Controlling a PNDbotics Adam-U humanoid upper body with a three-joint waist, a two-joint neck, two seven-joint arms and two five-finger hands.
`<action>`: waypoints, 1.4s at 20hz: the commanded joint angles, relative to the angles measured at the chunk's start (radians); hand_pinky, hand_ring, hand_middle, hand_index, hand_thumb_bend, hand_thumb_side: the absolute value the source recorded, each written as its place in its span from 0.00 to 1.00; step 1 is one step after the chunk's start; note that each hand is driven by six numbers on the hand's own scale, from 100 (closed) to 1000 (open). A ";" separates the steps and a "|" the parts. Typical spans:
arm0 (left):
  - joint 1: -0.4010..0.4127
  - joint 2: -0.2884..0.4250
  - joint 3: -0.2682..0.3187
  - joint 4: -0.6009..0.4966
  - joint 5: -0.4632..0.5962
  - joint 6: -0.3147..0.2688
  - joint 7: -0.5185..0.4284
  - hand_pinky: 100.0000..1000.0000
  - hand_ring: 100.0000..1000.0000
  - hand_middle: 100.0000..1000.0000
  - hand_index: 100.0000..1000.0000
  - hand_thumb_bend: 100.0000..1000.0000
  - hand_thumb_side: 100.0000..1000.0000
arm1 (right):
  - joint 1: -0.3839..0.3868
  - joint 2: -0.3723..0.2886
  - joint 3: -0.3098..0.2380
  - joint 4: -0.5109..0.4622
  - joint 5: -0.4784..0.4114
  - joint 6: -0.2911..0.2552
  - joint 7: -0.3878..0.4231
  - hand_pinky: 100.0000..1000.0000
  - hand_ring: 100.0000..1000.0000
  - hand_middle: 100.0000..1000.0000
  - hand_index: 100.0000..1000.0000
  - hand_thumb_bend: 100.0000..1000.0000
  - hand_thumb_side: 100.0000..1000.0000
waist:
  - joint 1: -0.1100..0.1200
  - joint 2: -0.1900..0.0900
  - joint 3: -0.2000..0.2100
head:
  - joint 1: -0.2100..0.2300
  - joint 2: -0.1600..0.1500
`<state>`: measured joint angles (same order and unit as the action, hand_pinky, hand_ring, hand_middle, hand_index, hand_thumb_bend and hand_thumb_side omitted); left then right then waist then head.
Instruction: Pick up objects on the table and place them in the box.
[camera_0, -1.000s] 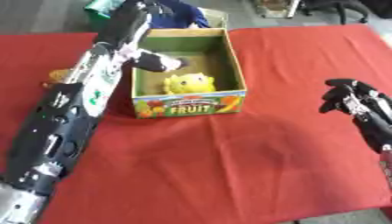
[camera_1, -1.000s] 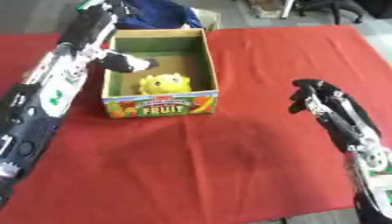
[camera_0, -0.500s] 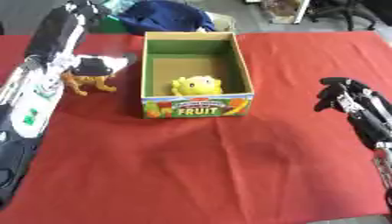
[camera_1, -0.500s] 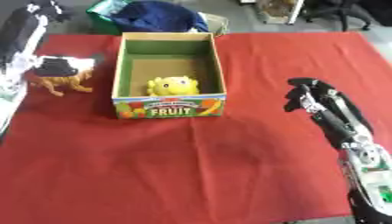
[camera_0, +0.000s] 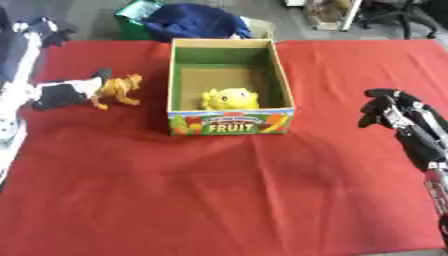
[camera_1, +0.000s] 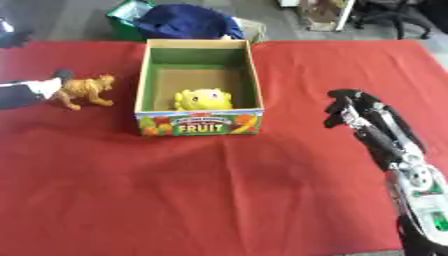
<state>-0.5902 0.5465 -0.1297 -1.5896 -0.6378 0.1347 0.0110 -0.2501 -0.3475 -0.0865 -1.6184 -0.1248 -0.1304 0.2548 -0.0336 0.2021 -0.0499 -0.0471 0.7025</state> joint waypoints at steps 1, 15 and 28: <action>-0.056 0.069 0.004 0.048 0.058 0.006 -0.052 0.67 0.64 0.59 0.75 0.45 0.21 | -0.007 -0.027 -0.004 -0.010 -0.001 -0.001 0.003 0.52 0.47 0.49 0.75 0.00 0.54 | 0.000 -0.018 -0.004 | -0.002 0.004; -0.277 0.045 -0.072 0.435 -0.068 -0.097 -0.291 0.74 0.75 0.70 0.80 0.61 0.12 | -0.009 -0.027 0.002 -0.007 -0.001 -0.002 0.009 0.52 0.47 0.49 0.75 0.00 0.54 | -0.004 -0.014 -0.019 | -0.002 0.009; -0.349 -0.043 -0.004 0.672 -0.281 -0.233 -0.423 0.70 0.68 0.59 0.75 0.48 0.00 | -0.008 -0.024 0.001 -0.006 0.000 -0.002 0.010 0.52 0.48 0.49 0.75 0.00 0.54 | -0.005 -0.013 -0.025 | -0.007 0.011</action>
<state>-0.9162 0.4948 -0.1497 -0.9150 -0.8980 -0.0891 -0.4148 -0.2488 -0.3476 -0.0794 -1.6162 -0.1248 -0.1310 0.2630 -0.0392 0.2032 -0.0732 -0.0517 0.7113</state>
